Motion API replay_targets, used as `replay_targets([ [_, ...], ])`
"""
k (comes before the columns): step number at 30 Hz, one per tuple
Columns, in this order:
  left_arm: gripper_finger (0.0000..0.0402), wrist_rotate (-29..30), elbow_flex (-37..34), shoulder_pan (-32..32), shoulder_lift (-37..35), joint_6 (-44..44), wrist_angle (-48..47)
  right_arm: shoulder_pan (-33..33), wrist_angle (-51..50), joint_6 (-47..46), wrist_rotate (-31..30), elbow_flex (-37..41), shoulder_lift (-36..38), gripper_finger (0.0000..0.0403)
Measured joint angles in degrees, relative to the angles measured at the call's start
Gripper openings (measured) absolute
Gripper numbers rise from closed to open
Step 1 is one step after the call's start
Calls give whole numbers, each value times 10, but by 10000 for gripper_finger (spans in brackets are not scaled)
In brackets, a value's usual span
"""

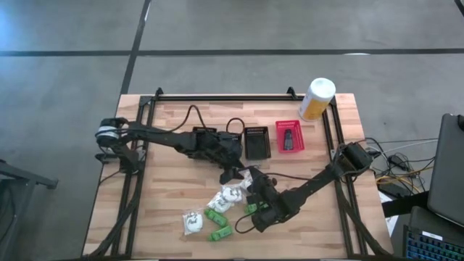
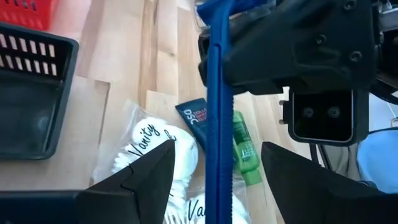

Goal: Pick & Place Travel size toiletries
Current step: Put the blue razor into the middle black bin

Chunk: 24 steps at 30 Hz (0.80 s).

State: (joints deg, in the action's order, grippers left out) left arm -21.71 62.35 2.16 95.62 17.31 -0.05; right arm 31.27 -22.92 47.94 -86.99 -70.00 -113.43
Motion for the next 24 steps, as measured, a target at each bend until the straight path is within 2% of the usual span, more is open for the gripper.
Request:
replay_targets([
  [16, 149, 1, 0, 1, -11, -5, -1, 0, 5, 0, 0, 0, 0, 35],
  [24, 64, 2, -1, 1, -11, -36, -1, 0, 7, 1, 0, 0, 0, 51],
])
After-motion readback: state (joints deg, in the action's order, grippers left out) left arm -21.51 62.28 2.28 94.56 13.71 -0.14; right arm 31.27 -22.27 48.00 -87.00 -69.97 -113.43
